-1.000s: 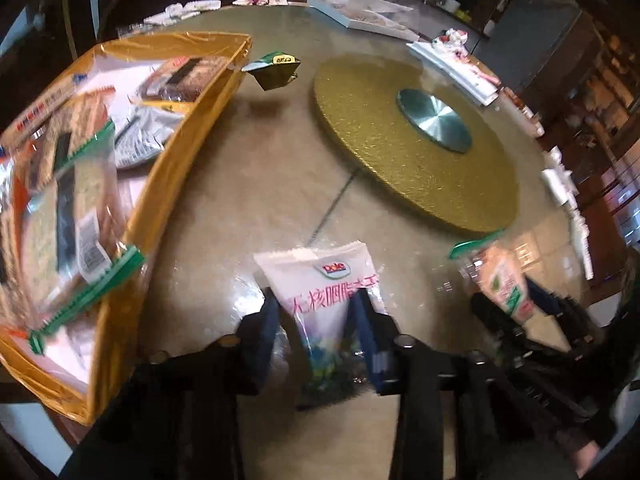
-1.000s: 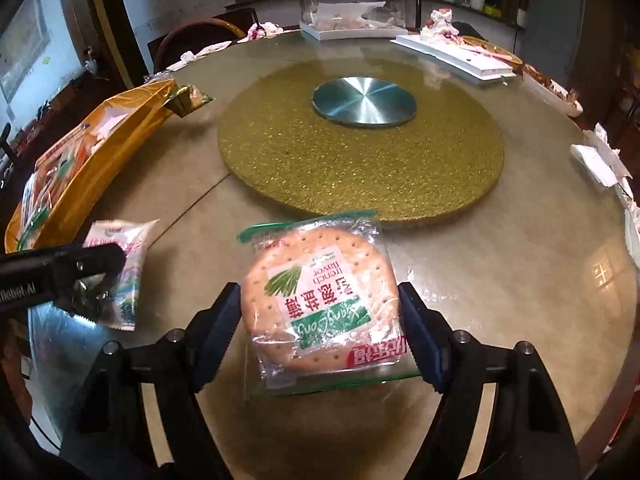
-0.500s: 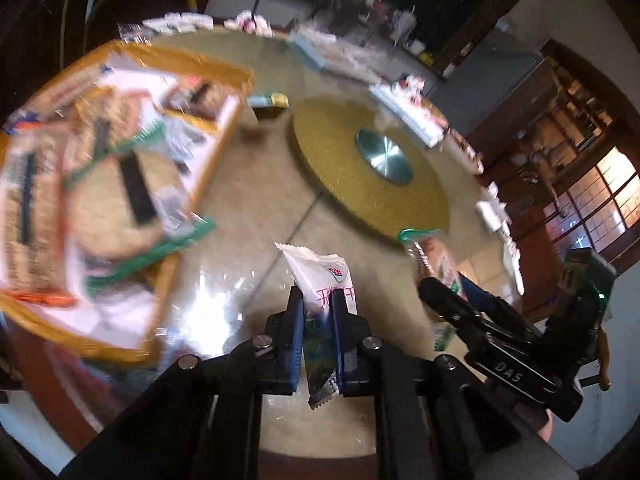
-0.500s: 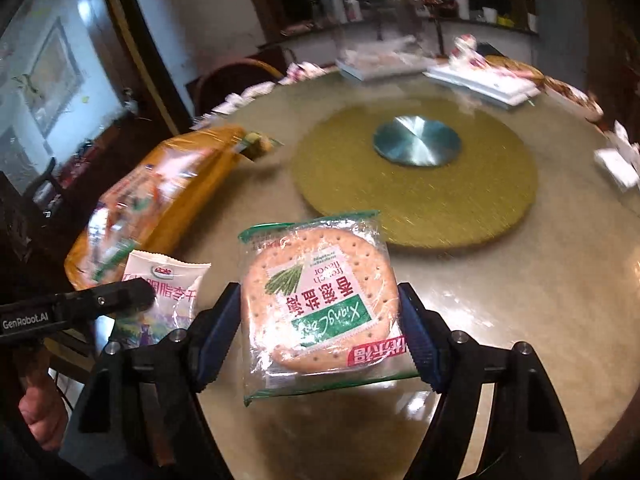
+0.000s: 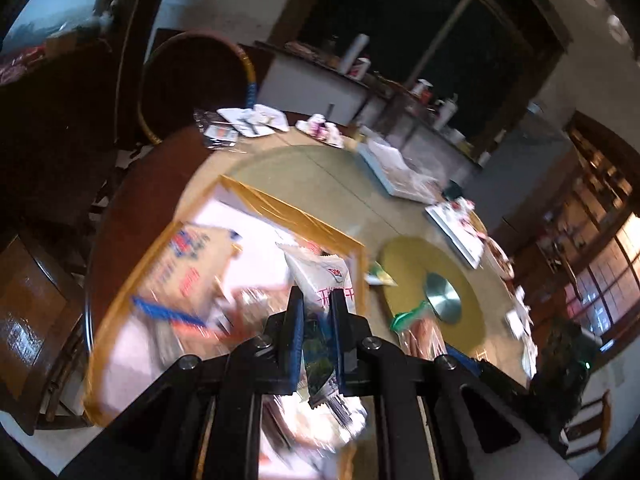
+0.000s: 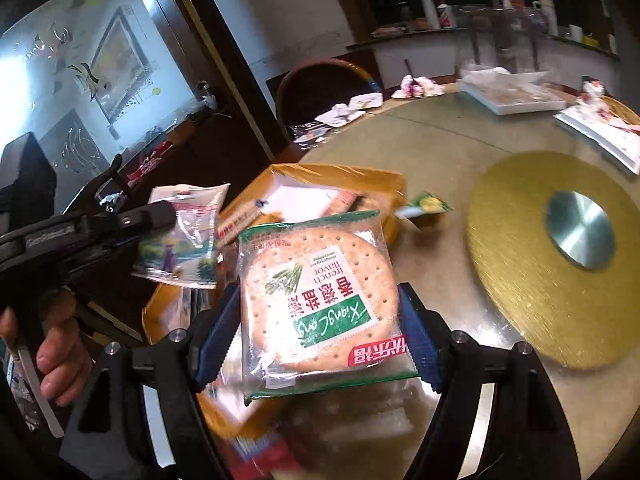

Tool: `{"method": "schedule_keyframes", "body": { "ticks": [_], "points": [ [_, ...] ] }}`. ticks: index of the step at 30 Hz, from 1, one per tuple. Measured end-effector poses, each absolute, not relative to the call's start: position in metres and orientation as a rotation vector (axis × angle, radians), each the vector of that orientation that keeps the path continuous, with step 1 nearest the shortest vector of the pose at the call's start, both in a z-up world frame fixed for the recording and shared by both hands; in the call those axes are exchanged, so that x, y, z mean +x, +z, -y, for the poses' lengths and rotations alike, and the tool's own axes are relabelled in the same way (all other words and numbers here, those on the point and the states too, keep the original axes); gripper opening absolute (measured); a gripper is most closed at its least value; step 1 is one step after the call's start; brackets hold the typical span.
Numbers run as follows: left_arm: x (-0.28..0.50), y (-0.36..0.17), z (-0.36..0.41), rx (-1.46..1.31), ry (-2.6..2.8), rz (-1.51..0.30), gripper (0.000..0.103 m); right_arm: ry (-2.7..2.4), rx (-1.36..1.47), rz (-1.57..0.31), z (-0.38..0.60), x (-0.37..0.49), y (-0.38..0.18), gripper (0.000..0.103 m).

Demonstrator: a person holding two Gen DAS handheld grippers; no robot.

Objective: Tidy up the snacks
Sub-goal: 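Carry both held items over the cardboard box and open both grippers, then move the open right gripper toward the green snack bag on the table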

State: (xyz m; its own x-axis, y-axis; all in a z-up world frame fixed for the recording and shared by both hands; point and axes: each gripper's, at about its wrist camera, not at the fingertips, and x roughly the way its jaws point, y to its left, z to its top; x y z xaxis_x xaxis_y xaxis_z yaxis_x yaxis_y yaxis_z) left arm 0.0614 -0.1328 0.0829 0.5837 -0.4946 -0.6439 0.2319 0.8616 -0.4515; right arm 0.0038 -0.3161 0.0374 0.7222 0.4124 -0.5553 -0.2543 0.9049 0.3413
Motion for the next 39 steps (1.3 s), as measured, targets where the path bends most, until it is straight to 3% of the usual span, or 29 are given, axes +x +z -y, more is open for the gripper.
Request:
{"method": "schedule_keyframes", "body": {
  "ticks": [10, 18, 22, 25, 32, 34, 39],
  "points": [
    [0.154, 0.046, 0.135, -0.294, -0.388, -0.984, 0.010, 0.355, 0.219, -0.762, 0.272, 0.084, 0.021, 0.077],
    [0.172, 0.025, 0.140, -0.240, -0.373, -1.049, 0.013, 0.359, 0.187, -0.802, 0.263, 0.099, 0.005, 0.078],
    [0.167, 0.023, 0.133, -0.255, -0.387, -1.058, 0.032, 0.383, 0.193, -0.764, 0.276, 0.088, 0.013, 0.083],
    [0.149, 0.036, 0.121, -0.288, -0.375, -0.990, 0.064, 0.401, 0.259, -0.695, 0.304, 0.073, 0.026, 0.084],
    [0.092, 0.062, 0.117, -0.295, -0.413, -0.900, 0.070, 0.227, 0.311, -0.722, 0.376, 0.090, 0.024, 0.083],
    [0.076, 0.064, 0.116, -0.315, -0.419, -0.894, 0.070, 0.236, 0.362, -0.767, 0.384, 0.109, 0.014, 0.073],
    [0.054, 0.063, 0.117, -0.343, -0.407, -0.897, 0.070, 0.222, 0.415, -0.837, 0.382, 0.146, 0.003, 0.069]
  ]
}}
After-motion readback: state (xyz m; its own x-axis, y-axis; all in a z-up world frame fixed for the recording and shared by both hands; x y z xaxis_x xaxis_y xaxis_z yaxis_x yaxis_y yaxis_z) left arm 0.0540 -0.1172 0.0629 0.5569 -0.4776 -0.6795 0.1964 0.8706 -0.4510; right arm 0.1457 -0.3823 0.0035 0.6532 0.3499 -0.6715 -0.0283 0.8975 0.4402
